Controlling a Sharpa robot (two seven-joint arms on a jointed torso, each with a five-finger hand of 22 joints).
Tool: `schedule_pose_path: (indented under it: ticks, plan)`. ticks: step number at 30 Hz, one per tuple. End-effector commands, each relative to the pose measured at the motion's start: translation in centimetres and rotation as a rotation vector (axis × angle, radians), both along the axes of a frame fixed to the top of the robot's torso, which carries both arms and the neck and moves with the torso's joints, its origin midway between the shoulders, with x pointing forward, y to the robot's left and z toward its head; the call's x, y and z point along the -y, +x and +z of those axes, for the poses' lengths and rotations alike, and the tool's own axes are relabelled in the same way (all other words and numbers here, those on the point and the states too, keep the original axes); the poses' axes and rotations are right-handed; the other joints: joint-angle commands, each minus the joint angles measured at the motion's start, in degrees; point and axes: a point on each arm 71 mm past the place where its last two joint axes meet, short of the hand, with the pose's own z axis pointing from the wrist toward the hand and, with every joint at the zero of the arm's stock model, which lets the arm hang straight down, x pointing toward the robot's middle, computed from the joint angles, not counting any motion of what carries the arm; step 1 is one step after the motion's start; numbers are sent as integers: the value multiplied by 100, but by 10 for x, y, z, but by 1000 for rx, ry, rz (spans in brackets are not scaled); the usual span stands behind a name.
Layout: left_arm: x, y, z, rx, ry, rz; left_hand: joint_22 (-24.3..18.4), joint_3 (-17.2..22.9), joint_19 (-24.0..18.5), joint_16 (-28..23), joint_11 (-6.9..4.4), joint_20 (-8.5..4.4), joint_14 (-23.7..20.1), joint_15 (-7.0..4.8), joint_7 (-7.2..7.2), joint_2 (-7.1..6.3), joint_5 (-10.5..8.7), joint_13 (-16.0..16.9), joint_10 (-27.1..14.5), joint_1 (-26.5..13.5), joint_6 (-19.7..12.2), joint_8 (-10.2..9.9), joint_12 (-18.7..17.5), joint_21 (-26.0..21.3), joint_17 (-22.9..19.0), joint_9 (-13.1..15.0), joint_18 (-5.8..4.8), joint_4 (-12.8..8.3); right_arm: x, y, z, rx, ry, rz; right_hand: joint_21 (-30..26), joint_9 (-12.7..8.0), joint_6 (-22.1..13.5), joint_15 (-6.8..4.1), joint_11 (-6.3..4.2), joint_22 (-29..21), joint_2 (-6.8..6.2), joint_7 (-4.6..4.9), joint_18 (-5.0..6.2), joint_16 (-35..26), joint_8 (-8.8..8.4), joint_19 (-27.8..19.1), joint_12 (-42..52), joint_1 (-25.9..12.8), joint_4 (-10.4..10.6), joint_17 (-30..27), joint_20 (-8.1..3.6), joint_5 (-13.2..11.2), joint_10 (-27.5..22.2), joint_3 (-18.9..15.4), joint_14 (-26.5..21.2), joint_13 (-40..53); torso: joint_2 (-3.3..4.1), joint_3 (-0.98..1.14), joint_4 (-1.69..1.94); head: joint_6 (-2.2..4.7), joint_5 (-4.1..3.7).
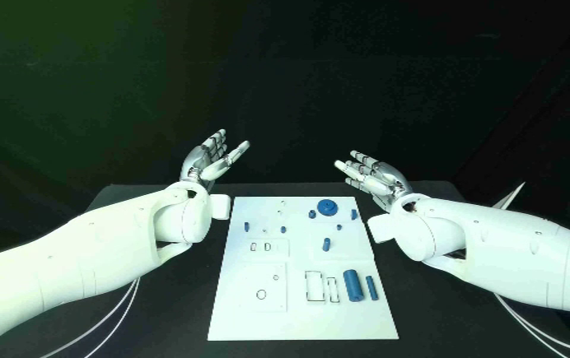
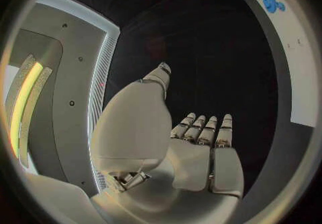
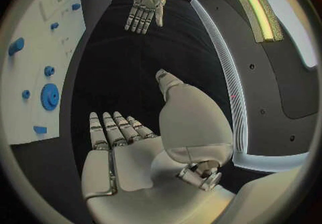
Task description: Assemble the parts on the task board
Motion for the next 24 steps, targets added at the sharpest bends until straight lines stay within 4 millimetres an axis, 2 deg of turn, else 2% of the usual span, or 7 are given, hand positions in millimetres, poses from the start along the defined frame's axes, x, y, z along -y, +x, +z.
schedule_pose_path:
  ticks: [1,9,13,14,16,18,24]
  plan:
    - [1,3,2,5,-9,-13,51,-9,65,44,46,118,42,47,377,-35,119,40,73,256,104,93,30,86,69,91,92,131,2,3,1,-9,-4,32,47,56,62,4,44,50,-3,926,90,52,45,29,54,125,55,49,49,87,-24,220,-74,50,2,0,1,0,-1]
    - [-10,0,4,11,-3,-22,96,72,295,111,176,142,321,107,495,103,90,77,370,359,364,175,76,176,132,166,231,123,16,8,10,117,-170,20,183,171,588,55,82,117,9,956,183,178,189,462,126,668,-304,154,52,156,620,394,561,106,49,-21,18,-115,-73]
    - [-13,-3,5,17,-1,-29,249,243,1237,398,326,151,1340,293,634,248,50,145,1153,417,966,378,169,529,344,334,107,93,20,11,15,191,-262,16,400,347,1437,24,84,200,-39,926,291,425,441,1214,239,983,-655,316,44,215,1679,600,1671,175,64,-25,26,-145,-86]
    - [-13,-3,6,19,0,-32,383,327,2095,638,441,146,2085,331,724,309,33,224,1996,436,1492,572,335,860,500,479,58,64,20,12,16,208,-282,20,480,397,1693,19,85,228,-53,911,335,481,517,1509,272,1036,-734,350,41,213,2014,657,1951,194,81,-24,29,-141,-92]
    - [-14,-5,6,22,2,-39,498,408,2906,928,522,143,2975,230,777,337,21,291,2914,464,2107,812,534,1180,689,647,144,19,21,13,19,235,-314,32,909,591,2681,-91,-15,398,-122,895,474,741,836,2972,489,1109,-888,496,30,237,3386,792,3018,281,109,-23,36,-146,-100]
    - [-15,-7,8,27,8,-50,558,542,3527,1222,462,130,3750,82,699,327,18,325,4011,505,3209,1258,725,1459,867,944,331,-51,21,15,22,261,-349,50,962,671,3155,-168,-85,390,-180,844,549,866,973,3195,525,1124,-962,557,22,258,3864,897,3550,286,142,-20,41,-157,-111]
    - [-15,-14,11,36,12,-92,618,920,4430,1561,174,-127,4726,-242,521,222,8,312,4966,456,3769,1571,727,1841,1192,1052,394,-79,17,19,31,351,-497,135,1081,745,4055,-385,-254,336,-354,698,695,1009,1108,3968,353,1059,-1105,595,-57,204,4476,1352,4309,266,259,-28,73,-166,-144]
